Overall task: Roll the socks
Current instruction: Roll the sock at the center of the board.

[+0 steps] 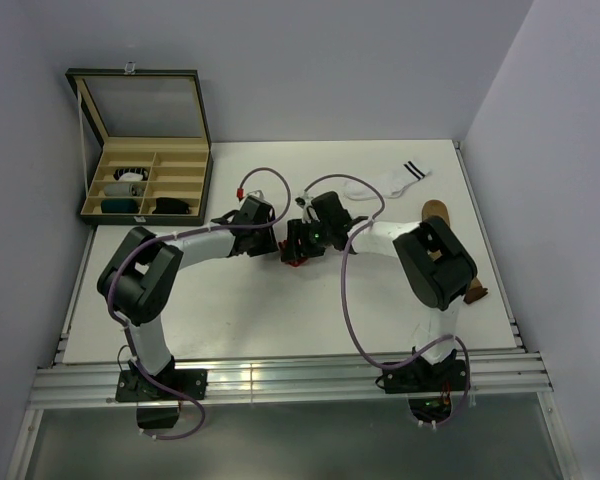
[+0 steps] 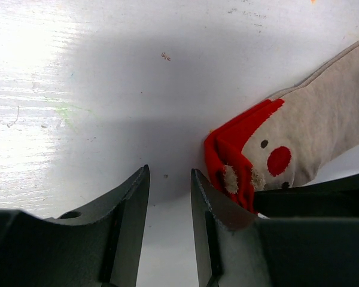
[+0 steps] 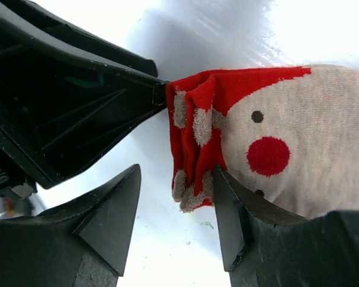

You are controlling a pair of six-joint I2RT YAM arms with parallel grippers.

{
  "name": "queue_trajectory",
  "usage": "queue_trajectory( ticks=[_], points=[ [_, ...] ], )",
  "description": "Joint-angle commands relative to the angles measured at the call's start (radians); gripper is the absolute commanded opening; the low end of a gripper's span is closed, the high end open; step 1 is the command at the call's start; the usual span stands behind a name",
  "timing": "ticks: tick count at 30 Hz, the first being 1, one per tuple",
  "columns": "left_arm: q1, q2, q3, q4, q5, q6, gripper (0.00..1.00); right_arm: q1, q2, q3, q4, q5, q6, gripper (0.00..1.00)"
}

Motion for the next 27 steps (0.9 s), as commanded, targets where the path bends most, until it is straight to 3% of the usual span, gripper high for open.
queue_trajectory(
  ticks=[1, 13, 18, 23, 27],
  points=[
    [-0.004, 0.017, 0.016, -0.062, 0.02, -0.015, 0.4, 0.038, -0.058, -0.015, -0.012, 0.182, -0.07, 0.59],
    [-0.004, -0.024, 0.002, -0.042, 0.025, -0.049, 0.39, 0.177, -0.024, -0.021, -0.047, 0.54, -0.15, 0.42],
    [-0.003, -0.085, -0.028, -0.037, -0.008, -0.064, 0.39, 0.222, 0.001, -0.01, -0.069, 0.666, -0.163, 0.24],
    [-0.001, -0.158, -0.077, -0.033, -0.035, -0.069, 0.41, 0.21, -0.036, -0.009, -0.072, 0.516, -0.157, 0.05],
    [-0.003, -0.246, -0.132, -0.014, -0.023, -0.061, 0.42, 0.159, -0.064, -0.001, -0.055, 0.251, -0.124, 0.0]
  ],
)
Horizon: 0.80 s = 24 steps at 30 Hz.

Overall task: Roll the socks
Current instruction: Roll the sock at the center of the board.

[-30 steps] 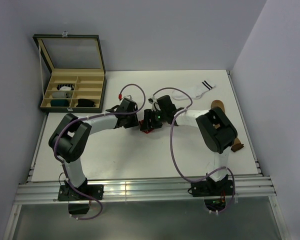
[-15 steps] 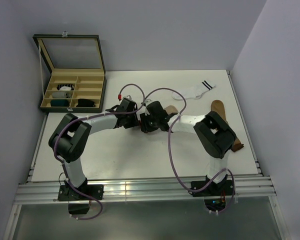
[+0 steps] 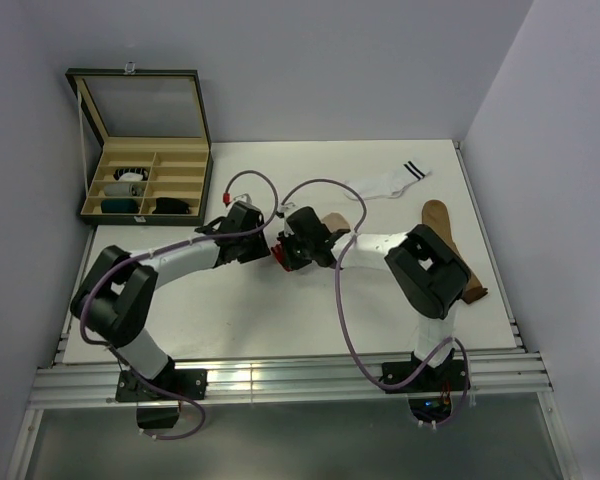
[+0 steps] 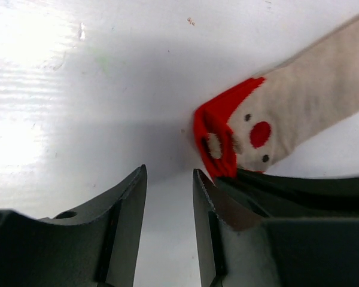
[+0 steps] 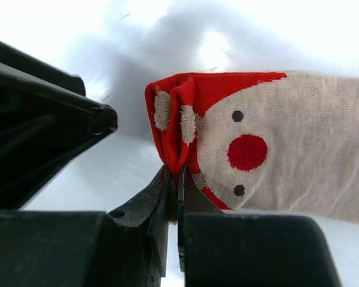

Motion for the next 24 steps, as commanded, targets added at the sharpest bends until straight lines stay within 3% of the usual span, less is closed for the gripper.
queue_trajectory(
  ticks=[1, 8, 12, 24],
  points=[
    [-0.003, -0.099, -0.046, 0.039, 0.004, -0.005, 0.43, -0.049, -0.032, 0.01, -0.037, -0.308, 0.044, 0.0],
    [-0.003, -0.162, -0.102, 0.06, 0.068, 0.006, 0.44, -0.169, 0.057, 0.021, 0.073, -0.701, 0.164, 0.0],
    [-0.003, -0.149, -0.118, 0.082, 0.097, 0.007, 0.44, -0.212, 0.123, 0.035, 0.119, -0.836, 0.222, 0.0],
    [-0.004, -0.025, -0.055, 0.09, 0.108, 0.036, 0.42, -0.295, 0.29, 0.018, 0.276, -0.961, 0.386, 0.0]
  ],
)
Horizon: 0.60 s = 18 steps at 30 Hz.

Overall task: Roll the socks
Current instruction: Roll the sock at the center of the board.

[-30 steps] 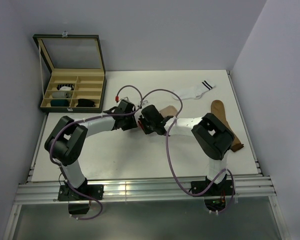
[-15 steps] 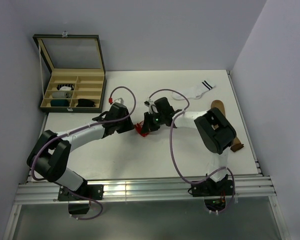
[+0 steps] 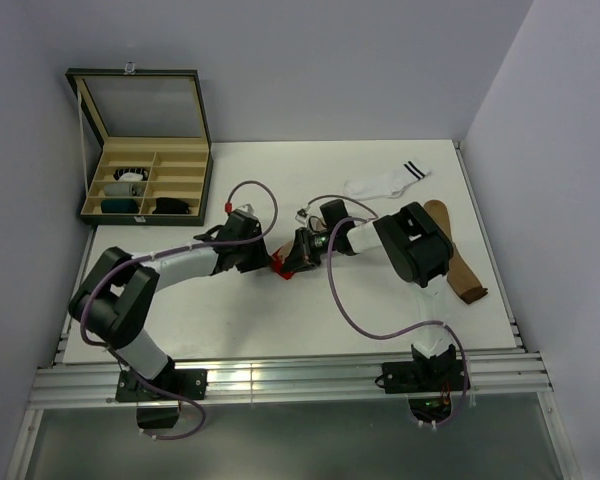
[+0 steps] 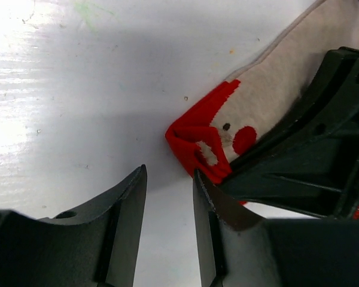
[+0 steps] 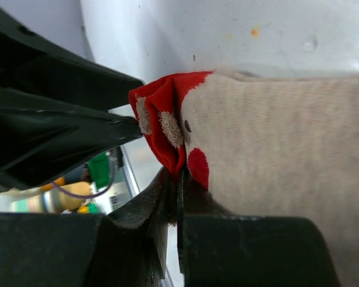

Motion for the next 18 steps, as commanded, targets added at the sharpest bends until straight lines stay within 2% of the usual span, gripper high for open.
queue_trajectory(
  ticks=[1, 15, 18],
  points=[
    [-0.004, 0.029, 0.055, 0.028, 0.014, 0.027, 0.41, -0.02, 0.044, 0.012, 0.058, -0.028, 0.044, 0.0],
    [-0.003, 0.122, 0.124, -0.013, -0.013, 0.046, 0.41, -0.025, 0.07, 0.034, 0.016, -0.011, 0.035, 0.0],
    [-0.004, 0.154, 0.143, -0.044, -0.027, 0.05, 0.4, -0.025, 0.064, 0.038, -0.003, 0.007, 0.023, 0.06]
  ],
)
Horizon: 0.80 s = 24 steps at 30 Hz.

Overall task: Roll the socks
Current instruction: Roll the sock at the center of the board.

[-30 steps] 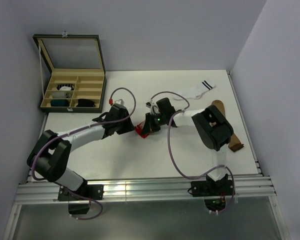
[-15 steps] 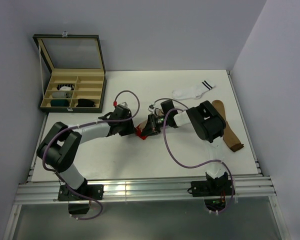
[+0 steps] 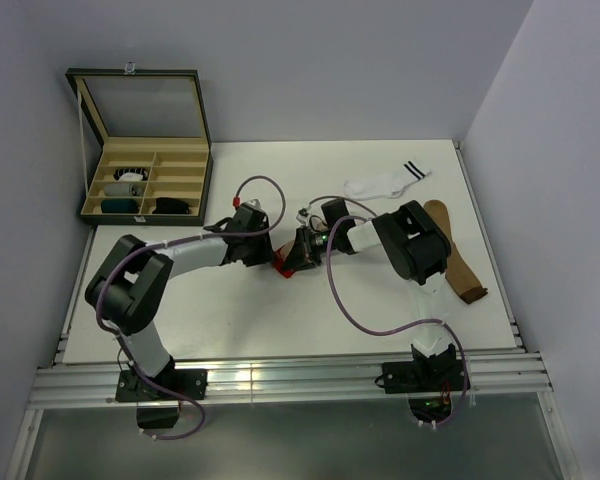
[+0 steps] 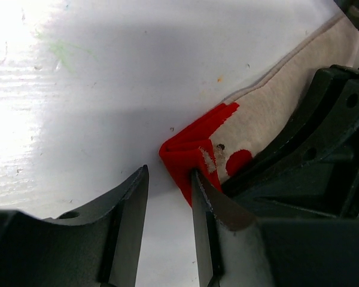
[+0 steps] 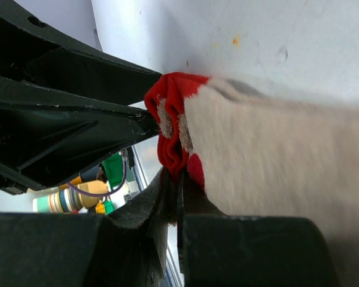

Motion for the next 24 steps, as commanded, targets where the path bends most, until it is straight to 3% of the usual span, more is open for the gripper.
queue_trajectory(
  ticks=[1, 7, 12, 16, 21, 24],
  points=[
    [-0.004, 0.041, 0.043, -0.039, -0.032, 0.024, 0.4, -0.007, 0.02, 0.025, -0.056, 0.066, -0.042, 0.11],
    [-0.004, 0.098, 0.057, -0.091, -0.055, 0.029, 0.39, -0.005, -0.055, 0.011, -0.113, 0.142, -0.083, 0.38],
    [-0.004, 0.121, 0.069, -0.11, -0.061, 0.037, 0.38, 0.011, -0.178, 0.002, -0.214, 0.264, -0.165, 0.47],
    [-0.004, 0.134, 0.084, -0.119, -0.064, 0.044, 0.38, 0.031, -0.276, -0.008, -0.317, 0.415, -0.224, 0.48],
    [-0.004, 0.145, 0.097, -0.119, -0.059, 0.049, 0.37, 0.045, -0.405, -0.053, -0.329, 0.575, -0.237, 0.47],
    [-0.004, 0.15, 0.106, -0.121, -0.056, 0.051, 0.37, 0.045, -0.437, -0.078, -0.283, 0.539, -0.226, 0.35]
  ],
)
